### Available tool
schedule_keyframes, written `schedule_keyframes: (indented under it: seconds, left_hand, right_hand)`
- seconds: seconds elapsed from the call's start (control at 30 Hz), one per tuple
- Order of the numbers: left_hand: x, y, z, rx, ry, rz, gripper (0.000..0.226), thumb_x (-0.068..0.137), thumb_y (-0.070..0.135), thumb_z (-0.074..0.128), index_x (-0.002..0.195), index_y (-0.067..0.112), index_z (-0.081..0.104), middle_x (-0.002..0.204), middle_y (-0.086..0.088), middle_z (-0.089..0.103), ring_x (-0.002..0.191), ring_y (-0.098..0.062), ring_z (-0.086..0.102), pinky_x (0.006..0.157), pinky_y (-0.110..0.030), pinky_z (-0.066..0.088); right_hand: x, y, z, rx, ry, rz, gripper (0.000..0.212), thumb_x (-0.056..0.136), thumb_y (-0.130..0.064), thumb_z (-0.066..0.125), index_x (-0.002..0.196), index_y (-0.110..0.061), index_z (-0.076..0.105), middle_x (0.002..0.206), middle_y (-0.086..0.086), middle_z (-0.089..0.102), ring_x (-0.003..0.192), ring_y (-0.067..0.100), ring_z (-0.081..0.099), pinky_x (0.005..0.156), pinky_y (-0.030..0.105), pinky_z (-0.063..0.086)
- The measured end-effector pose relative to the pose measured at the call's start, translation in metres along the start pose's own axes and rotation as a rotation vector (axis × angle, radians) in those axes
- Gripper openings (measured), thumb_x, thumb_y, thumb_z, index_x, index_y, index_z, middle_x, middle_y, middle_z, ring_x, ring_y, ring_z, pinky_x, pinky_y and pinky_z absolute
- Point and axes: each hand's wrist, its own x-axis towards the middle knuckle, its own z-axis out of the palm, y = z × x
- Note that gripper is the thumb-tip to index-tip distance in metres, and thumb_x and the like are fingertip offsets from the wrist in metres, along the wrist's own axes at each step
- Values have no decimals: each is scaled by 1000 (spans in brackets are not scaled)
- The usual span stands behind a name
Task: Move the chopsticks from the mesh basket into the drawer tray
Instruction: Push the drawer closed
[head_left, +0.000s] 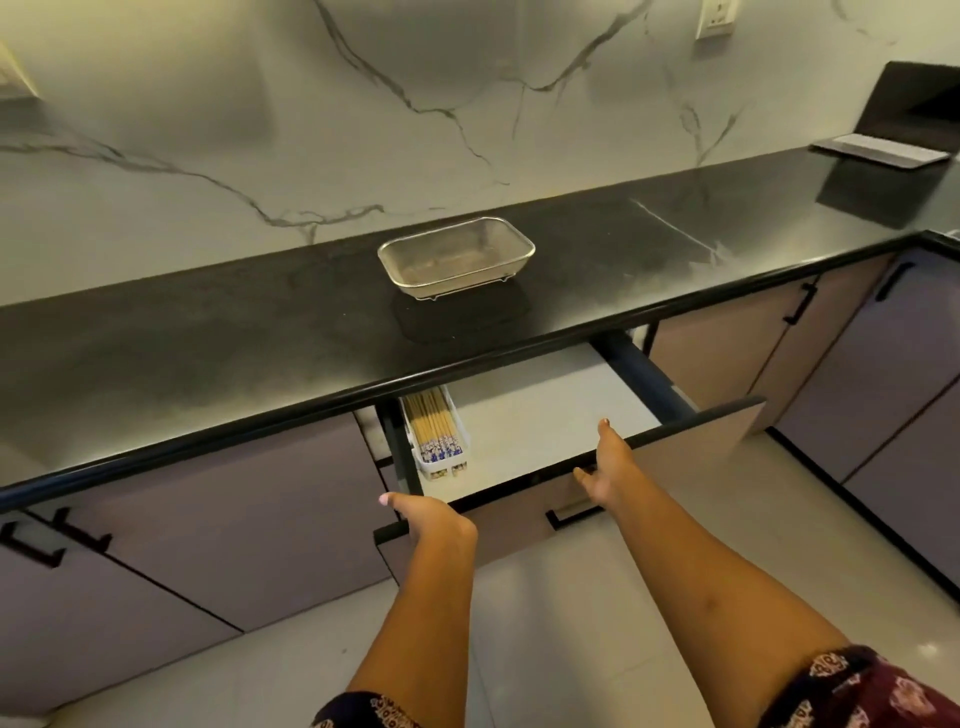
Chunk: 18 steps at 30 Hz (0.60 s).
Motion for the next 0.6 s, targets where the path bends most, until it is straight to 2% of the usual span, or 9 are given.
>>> schedule_keyframes:
  seconds: [0.03, 0.07, 0.13, 0.23, 0.4, 0.5, 0.53, 0.6]
  left_hand:
    - [8, -4, 2, 130, 0, 14, 76, 89, 66, 23, 148, 18, 22, 158, -10, 18, 145, -30, 14, 120, -43, 6]
    - [9, 0, 10, 290, 134, -23, 78, 89, 67, 16, 149, 17, 17, 158, -9, 16, 146, -30, 14, 119, -45, 11]
    - [28, -10, 15, 739, 234, -15, 80, 87, 69, 15, 150, 20, 11, 159, -6, 12, 147, -28, 11, 119, -45, 10]
    - [35, -23, 38, 1076, 133, -43, 84, 84, 71, 30, 150, 26, 6, 160, -3, 10, 146, -28, 11, 119, -46, 9]
    - [67, -49, 59, 1134, 158, -23, 96, 78, 75, 41, 150, 26, 3, 160, -3, 8, 146, -29, 13, 119, -48, 11]
    - [87, -72, 74, 1170, 102, -8, 93, 78, 71, 47, 150, 25, 9, 159, -4, 9, 145, -31, 15, 118, -49, 15]
    - [95, -77, 78, 1177, 79, 7, 90, 79, 69, 48, 150, 26, 13, 159, -4, 11, 145, -31, 16, 117, -50, 17]
    - [113, -90, 86, 1184, 79, 23, 89, 79, 67, 52, 149, 27, 16, 158, -3, 15, 144, -29, 19, 118, -49, 18]
  right_hand:
    - [5, -2, 4, -4, -13, 1, 60, 97, -46, 42, 149, -17, 28, 156, 7, 27, 142, 29, 29, 114, 42, 33]
    - [10, -3, 10, -7, -26, 6, 62, 97, -47, 42, 149, -17, 29, 155, 7, 30, 141, 28, 31, 115, 42, 31]
    - [21, -7, 21, -3, -36, 23, 64, 96, -49, 42, 149, -16, 28, 154, 7, 32, 140, 27, 33, 116, 40, 30]
    - [38, -15, 40, 41, -51, 41, 70, 94, -55, 41, 150, -16, 25, 156, 7, 28, 142, 26, 30, 117, 38, 27]
    - [75, -26, 71, 28, -61, 89, 79, 92, -62, 36, 153, -16, 16, 159, 7, 21, 145, 25, 24, 118, 37, 23]
    - [101, -37, 91, 34, -64, 112, 85, 88, -65, 41, 153, -16, 16, 157, 6, 25, 144, 25, 25, 117, 37, 23]
    - [109, -40, 97, 38, -68, 117, 87, 87, -66, 43, 153, -17, 16, 153, 5, 31, 142, 24, 28, 117, 37, 23]
    - [128, -48, 108, 28, -85, 120, 87, 84, -65, 49, 152, -17, 21, 128, 2, 49, 125, 22, 44, 116, 38, 26]
